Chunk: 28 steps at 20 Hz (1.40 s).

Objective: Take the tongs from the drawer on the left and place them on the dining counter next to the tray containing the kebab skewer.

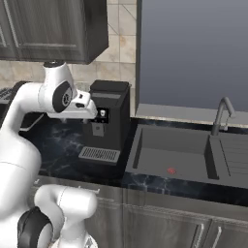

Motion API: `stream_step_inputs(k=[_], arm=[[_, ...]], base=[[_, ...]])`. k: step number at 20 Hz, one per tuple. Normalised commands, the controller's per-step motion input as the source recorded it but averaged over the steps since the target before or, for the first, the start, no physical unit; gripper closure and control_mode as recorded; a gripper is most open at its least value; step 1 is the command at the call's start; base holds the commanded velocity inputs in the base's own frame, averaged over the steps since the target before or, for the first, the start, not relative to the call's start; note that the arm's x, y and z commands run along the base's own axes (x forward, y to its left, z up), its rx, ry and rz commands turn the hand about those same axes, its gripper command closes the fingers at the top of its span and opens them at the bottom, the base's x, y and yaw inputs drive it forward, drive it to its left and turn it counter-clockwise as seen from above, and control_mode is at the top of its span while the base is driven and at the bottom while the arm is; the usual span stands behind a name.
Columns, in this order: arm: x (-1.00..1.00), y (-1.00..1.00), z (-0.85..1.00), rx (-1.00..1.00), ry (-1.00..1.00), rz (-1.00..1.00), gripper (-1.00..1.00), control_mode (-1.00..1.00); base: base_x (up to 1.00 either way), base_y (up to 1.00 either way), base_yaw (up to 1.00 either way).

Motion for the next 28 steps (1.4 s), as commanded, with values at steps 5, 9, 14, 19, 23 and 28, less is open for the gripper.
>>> stream_step_inputs(k=[5, 9, 14, 19, 23, 28], arm=[[-0.39, 0.25, -0.17, -0.11, -0.04, 0.00, -1.00, -1.00], [-0.23, 0.45, -0.23, -0.15, 0.00, 0.04, -1.00, -1.00], [-0.12, 0.55, -0.35, -0.17, 0.02, 0.08, -1.00, -1.00], [-0.02, 0.50, -0.42, -0.20, 0.04, 0.09, -1.00, -1.00], [-0.01, 0.53, -0.47, -0.24, 0.04, 0.11, -1.00, -1.00], [0.00, 0.45, -0.51, -0.32, 0.00, 0.08, -1.00, -1.00]], base=[[0.00, 0.00, 0.00], [0.00, 0.00, 0.00], [0.00, 0.00, 0.00], [0.00, 0.00, 0.00], [0.00, 0.00, 0.00], [0.00, 0.00, 0.00]])
